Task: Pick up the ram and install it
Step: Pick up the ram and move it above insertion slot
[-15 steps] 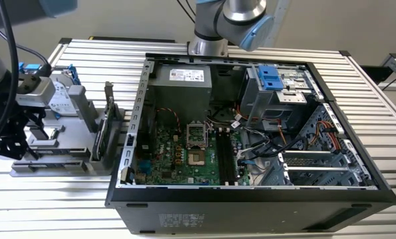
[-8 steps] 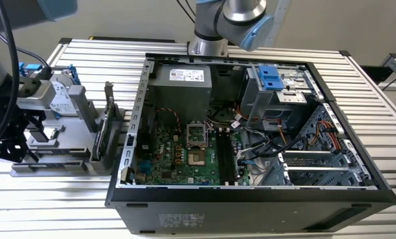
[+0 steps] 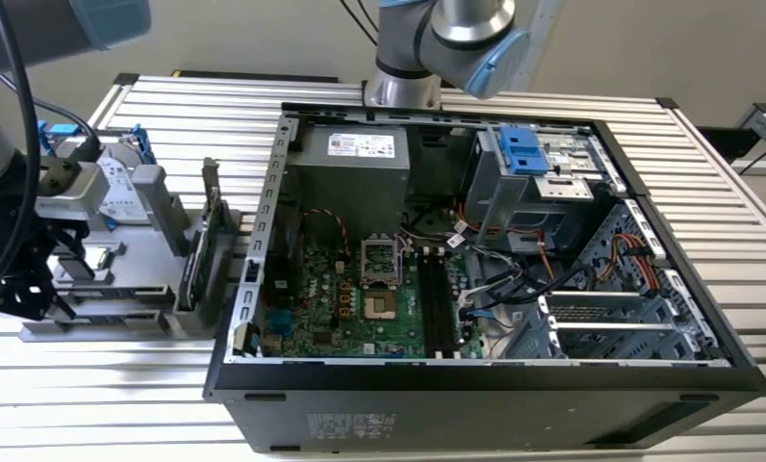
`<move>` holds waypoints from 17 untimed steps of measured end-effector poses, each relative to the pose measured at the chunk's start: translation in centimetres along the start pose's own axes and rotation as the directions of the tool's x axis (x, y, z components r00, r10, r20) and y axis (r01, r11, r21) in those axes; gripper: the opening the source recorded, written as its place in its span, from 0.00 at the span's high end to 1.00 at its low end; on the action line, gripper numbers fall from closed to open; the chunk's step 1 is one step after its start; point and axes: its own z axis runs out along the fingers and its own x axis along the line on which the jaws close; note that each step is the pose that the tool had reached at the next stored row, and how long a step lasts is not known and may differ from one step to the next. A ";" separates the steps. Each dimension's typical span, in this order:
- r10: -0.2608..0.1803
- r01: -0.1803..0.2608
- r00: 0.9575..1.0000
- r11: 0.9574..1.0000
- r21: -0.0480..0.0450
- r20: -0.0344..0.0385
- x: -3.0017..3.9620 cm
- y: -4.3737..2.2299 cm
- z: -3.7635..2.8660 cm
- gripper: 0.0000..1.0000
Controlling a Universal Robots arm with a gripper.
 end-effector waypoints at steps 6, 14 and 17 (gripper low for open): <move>-0.005 0.005 1.000 1.000 0.001 0.000 -0.11 0.04 0.46 0.00; -0.013 0.013 1.000 1.000 0.002 0.000 -0.14 0.08 0.79 0.00; -0.013 0.013 1.000 1.000 0.002 0.000 -0.14 0.08 0.80 0.00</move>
